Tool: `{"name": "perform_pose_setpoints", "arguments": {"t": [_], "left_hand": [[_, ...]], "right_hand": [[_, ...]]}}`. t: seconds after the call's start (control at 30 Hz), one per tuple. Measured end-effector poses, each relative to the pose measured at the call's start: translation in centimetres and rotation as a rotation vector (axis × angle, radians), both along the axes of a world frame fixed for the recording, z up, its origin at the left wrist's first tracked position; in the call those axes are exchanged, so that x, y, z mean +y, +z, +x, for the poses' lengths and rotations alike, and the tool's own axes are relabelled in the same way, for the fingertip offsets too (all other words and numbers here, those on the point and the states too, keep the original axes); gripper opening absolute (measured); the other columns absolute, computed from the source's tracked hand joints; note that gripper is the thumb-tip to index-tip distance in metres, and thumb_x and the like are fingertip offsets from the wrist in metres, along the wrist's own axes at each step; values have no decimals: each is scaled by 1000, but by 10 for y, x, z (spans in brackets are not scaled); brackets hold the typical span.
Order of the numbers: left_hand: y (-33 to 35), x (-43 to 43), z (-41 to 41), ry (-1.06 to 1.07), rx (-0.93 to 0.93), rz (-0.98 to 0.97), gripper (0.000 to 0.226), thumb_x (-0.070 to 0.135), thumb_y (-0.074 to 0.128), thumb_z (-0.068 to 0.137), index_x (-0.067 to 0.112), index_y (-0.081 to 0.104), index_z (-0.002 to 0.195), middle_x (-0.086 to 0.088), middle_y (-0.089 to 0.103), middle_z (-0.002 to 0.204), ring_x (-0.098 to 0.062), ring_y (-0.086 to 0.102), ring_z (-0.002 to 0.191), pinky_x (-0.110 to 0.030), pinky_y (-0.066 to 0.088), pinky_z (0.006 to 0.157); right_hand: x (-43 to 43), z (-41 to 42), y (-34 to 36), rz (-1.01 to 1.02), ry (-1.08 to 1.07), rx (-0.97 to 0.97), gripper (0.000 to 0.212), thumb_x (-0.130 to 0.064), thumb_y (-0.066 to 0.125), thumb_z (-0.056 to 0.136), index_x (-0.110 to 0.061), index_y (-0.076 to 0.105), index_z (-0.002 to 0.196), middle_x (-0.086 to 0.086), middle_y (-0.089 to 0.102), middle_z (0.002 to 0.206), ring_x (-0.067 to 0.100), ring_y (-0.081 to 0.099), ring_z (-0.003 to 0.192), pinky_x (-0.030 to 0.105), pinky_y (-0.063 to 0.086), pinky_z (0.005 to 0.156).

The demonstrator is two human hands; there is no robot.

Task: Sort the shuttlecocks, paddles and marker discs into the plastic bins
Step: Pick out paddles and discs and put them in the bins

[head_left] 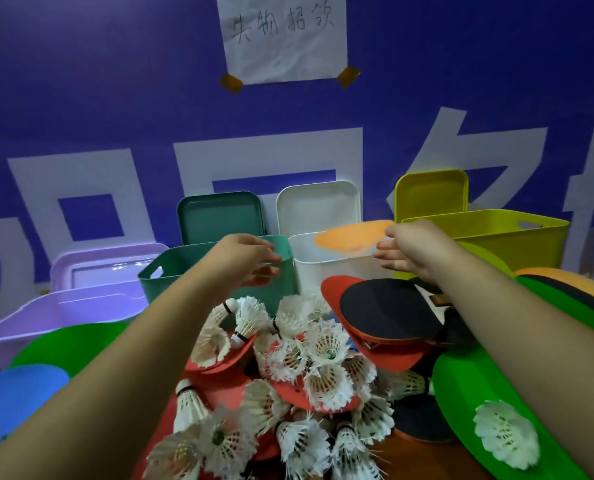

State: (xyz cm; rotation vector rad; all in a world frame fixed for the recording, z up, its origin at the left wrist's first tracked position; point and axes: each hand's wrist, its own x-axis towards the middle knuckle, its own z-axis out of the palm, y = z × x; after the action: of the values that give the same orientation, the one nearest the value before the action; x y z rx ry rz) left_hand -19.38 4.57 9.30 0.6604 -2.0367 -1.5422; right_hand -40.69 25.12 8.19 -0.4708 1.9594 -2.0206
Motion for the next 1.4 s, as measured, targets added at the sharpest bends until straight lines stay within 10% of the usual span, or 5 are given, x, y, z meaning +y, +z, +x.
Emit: {"name": "perform_pose_setpoints", "arguments": {"t": [0.27, 0.67, 0.9, 1.1, 1.4], "left_hand": [[-15, -19, 90, 54, -25, -122, 15, 14, 59, 106, 8, 68, 116, -6, 80, 104, -30, 78, 95, -48, 63, 88], [-44, -69, 244, 420, -88, -288, 9, 16, 63, 102, 16, 70, 107, 1, 80, 97, -24, 77, 93, -44, 59, 83], [-87, -84, 333, 787, -235, -565, 8, 28, 68, 94, 30, 72, 101, 12, 72, 89, -13, 66, 79, -31, 47, 69], [-137, -48, 374, 651, -298, -710, 33, 18, 66, 92, 32, 69, 121, 18, 64, 123, -3, 54, 119, -28, 40, 100], [-169, -59, 381, 693, -255, -868, 27, 3, 77, 87, 24, 83, 103, 13, 75, 104, -15, 67, 102, -30, 52, 89]], "right_hand": [[-29, 73, 6, 212, -21, 464, 21, -28, 54, 98, -25, 72, 88, -9, 81, 86, 21, 73, 93, 50, 61, 92], [-120, 250, -12, 337, 581, 864, 21, -22, 59, 96, -27, 79, 93, -8, 79, 88, 6, 61, 56, 24, 46, 51], [-166, 302, -24, 518, 778, 1101, 16, -26, 67, 96, -27, 81, 103, -10, 77, 105, 12, 70, 94, 30, 56, 84], [-214, 317, -40, 654, 744, 1330, 41, -26, 67, 95, -26, 64, 136, 2, 58, 141, 25, 60, 124, 37, 50, 101], [-270, 295, -65, 678, 588, 1199, 62, -11, 65, 95, -17, 48, 154, 13, 57, 149, 34, 58, 130, 37, 49, 98]]}}
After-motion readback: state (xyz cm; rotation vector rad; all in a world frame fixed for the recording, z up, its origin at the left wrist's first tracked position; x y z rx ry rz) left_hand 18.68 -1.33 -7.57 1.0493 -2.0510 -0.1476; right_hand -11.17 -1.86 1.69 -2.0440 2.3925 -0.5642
